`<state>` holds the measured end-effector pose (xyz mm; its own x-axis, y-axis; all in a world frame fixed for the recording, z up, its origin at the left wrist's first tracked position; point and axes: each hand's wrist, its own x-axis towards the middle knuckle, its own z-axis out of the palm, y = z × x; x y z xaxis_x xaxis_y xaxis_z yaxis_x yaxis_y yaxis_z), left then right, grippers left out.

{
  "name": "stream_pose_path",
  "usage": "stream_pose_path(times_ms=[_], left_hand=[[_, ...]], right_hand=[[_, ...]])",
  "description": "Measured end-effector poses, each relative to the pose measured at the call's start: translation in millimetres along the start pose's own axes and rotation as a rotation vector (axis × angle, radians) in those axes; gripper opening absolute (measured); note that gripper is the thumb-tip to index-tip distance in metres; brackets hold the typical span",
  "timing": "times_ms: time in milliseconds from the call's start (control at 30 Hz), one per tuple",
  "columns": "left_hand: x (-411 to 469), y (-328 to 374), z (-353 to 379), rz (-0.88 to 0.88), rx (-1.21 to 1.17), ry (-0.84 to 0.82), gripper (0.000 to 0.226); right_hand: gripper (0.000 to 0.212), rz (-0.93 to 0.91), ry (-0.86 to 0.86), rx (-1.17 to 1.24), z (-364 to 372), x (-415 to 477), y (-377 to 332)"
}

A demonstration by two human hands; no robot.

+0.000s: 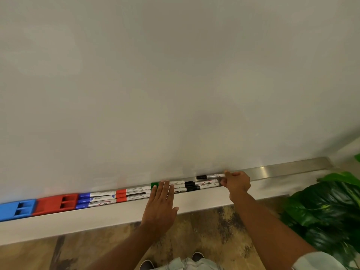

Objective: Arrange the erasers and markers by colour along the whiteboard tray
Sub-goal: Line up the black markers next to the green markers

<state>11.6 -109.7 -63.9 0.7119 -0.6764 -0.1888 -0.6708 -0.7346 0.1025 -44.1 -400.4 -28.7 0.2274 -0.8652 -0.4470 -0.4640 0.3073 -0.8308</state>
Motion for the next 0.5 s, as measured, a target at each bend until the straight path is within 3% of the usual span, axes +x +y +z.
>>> stream_pose_path(times_ms=[233, 400, 500], left_hand=[[0.2, -0.9, -0.9, -0.025, 0.004, 0.001, 0.081], [-2.4, 2.3, 1.2, -0.067, 0.014, 0.006, 0.083], [-4.4, 5.8, 4.8, -0.090, 0.023, 0.003, 0.083]], right_hand=[[0.012, -0.099, -0.175, -0.320, 11.3, 2.5, -3.3], [0.021, -0.236, -0.092, -0.489, 9.7, 7.1, -1.6], [0.024, -0.262, -0.125, -0.557, 8.4, 7.6, -1.4]])
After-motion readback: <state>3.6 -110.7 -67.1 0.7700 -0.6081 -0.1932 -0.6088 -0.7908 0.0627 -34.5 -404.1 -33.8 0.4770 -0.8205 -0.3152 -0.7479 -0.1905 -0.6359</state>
